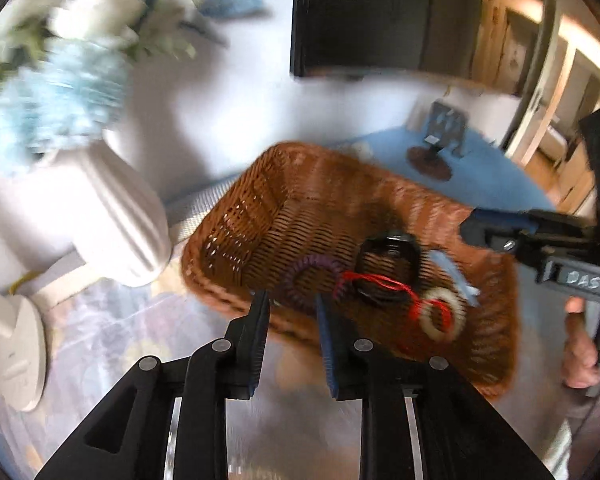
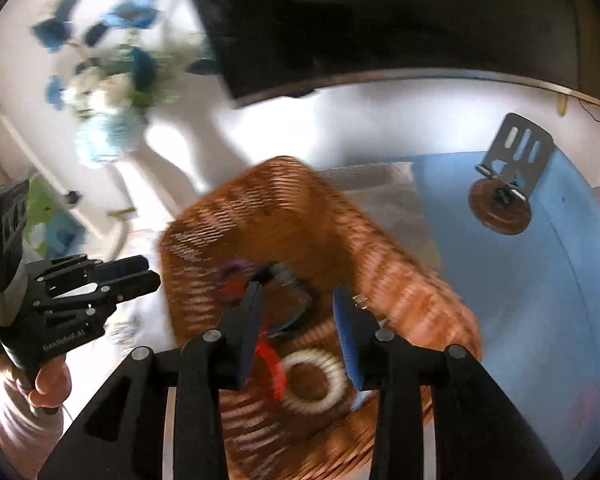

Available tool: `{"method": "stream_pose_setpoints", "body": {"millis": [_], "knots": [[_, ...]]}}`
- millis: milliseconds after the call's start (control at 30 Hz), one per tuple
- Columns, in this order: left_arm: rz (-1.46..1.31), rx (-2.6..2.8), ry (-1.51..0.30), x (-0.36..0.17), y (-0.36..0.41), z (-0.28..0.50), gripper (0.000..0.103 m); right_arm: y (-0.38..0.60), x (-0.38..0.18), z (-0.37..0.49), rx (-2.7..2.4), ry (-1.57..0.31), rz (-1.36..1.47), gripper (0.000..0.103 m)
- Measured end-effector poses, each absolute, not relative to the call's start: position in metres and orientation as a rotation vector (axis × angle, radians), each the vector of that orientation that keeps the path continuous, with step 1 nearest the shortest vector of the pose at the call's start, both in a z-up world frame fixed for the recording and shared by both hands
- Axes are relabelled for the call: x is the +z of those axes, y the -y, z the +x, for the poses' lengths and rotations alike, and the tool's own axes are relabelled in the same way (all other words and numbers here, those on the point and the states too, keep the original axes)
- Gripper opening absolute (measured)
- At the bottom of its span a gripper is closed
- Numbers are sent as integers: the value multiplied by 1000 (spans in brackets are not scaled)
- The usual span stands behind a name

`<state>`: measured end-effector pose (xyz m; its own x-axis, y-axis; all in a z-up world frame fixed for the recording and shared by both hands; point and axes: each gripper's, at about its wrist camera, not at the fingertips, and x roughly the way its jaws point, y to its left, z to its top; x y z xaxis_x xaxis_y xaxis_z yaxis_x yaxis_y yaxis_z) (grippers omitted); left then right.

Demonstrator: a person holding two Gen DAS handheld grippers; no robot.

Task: Organize jewelry
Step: 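Withdraw both open tools from the basket back over the table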

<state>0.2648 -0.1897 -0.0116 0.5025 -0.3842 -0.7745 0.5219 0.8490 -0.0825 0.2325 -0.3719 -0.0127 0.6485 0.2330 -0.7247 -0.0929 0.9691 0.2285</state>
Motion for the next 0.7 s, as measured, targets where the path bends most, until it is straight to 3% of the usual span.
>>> {"method": "stream_pose_setpoints", "body": {"millis": [67, 200, 300, 400, 700], "knots": [[156, -563, -856, 5, 172, 243, 28, 354, 0, 213, 218, -825, 158, 39], [137, -550, -777, 33, 132, 204, 50, 311, 15, 172, 252, -774, 82, 39], [89, -552, -723, 47, 92, 172, 60, 284, 19, 140, 270, -733, 63, 44], [75, -523, -703, 45, 62, 147, 62, 264, 10, 111, 272, -710, 76, 54], [-34, -411, -791, -20, -29, 110, 61, 230, -62, 84, 268, -786, 115, 56]]}}
